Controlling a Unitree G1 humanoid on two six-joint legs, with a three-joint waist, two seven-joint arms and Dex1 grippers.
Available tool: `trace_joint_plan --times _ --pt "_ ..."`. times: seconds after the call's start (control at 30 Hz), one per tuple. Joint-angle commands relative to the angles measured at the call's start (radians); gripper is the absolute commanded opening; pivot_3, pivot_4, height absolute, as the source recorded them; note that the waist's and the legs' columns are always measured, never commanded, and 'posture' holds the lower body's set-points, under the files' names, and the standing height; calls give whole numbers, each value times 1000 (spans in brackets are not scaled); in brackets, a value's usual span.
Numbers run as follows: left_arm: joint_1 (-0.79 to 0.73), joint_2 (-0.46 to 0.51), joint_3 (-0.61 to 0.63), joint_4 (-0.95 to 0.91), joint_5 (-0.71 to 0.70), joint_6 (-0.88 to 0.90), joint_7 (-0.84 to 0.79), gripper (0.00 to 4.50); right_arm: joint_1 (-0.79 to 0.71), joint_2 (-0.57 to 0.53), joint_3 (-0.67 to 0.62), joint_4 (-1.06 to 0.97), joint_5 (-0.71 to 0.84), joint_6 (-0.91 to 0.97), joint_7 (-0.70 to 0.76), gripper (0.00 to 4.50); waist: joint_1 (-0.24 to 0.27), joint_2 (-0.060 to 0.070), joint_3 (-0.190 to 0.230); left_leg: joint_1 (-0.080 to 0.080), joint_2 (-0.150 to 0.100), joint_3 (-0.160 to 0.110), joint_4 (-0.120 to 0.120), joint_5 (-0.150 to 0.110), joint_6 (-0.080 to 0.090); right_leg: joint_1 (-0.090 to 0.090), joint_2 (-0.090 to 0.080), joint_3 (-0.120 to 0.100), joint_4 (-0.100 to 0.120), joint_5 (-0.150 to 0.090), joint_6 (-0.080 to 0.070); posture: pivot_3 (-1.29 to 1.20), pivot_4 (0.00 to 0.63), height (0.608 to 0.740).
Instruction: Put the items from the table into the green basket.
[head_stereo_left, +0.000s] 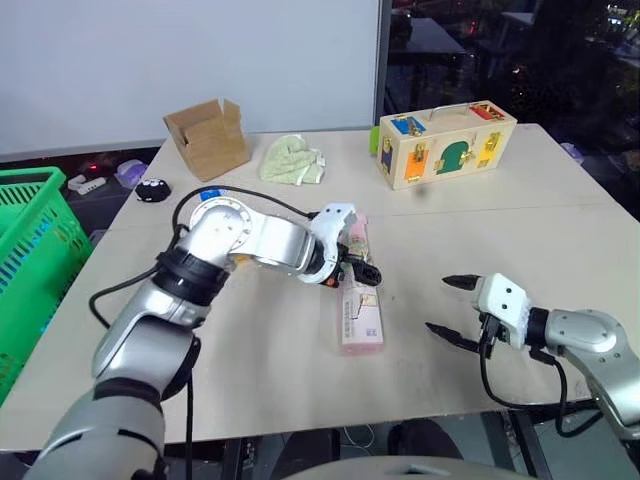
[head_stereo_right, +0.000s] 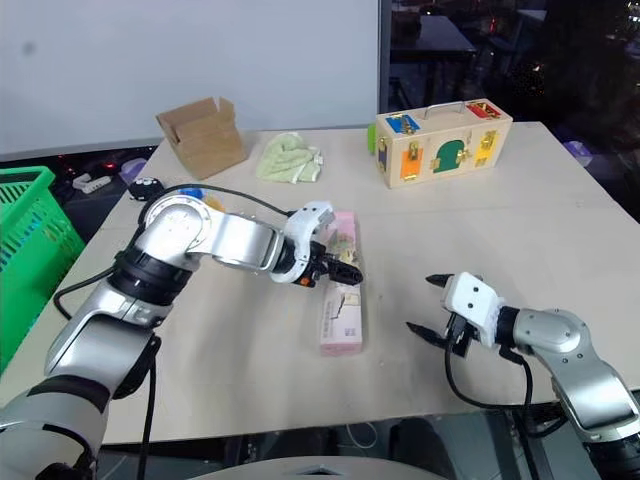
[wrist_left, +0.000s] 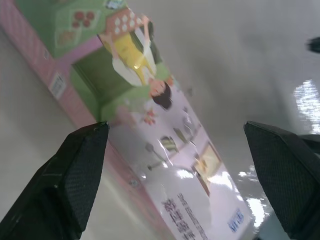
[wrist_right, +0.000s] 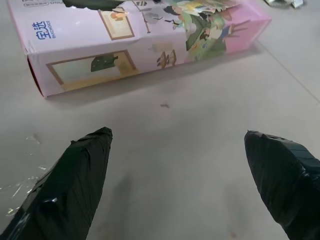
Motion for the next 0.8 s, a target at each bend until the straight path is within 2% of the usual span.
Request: trace_joint_plan --times 0.03,0.23,0.33,0.4,0.53,0.8 --pt "-47 -50 -49 120 -4 14 119 4472 66 -29 -75 -99 66 -8 32 4500 -8 0 0 0 0 0 0 0 0 0 0 0 0 0 1 -169 1 740" --pt "-70 -81 -58 218 -4 40 262 4472 151 -50 -174 -165 169 -13 71 4500 -42 0 0 3 0 4 2 -2 4 3 0 5 0 0 7 -196 9 740" --pt "-71 -67 -23 198 -4 67 277 4472 166 -49 -221 -197 239 -21 96 4500 -55 -3 2 15 0 5 1 -3 4 14 -1 9 -1 -1 6 -203 13 740" --pt "-71 -61 5 176 -4 81 279 4472 165 -47 -241 -213 279 -22 108 4500 -73 -4 2 18 0 5 0 -4 3 19 0 10 -1 -1 6 -203 13 740" --pt "-65 -35 53 137 -4 79 324 4472 110 -41 -274 -211 369 -7 111 4500 -89 -5 3 17 0 5 -1 -3 3 17 0 12 -1 -1 7 -191 9 740" --pt "-55 -58 88 147 -4 94 339 4472 22 -73 -282 -88 389 -7 160 4500 -74 -6 4 13 -1 3 -2 -2 1 12 -1 12 -4 2 8 -169 0 740"
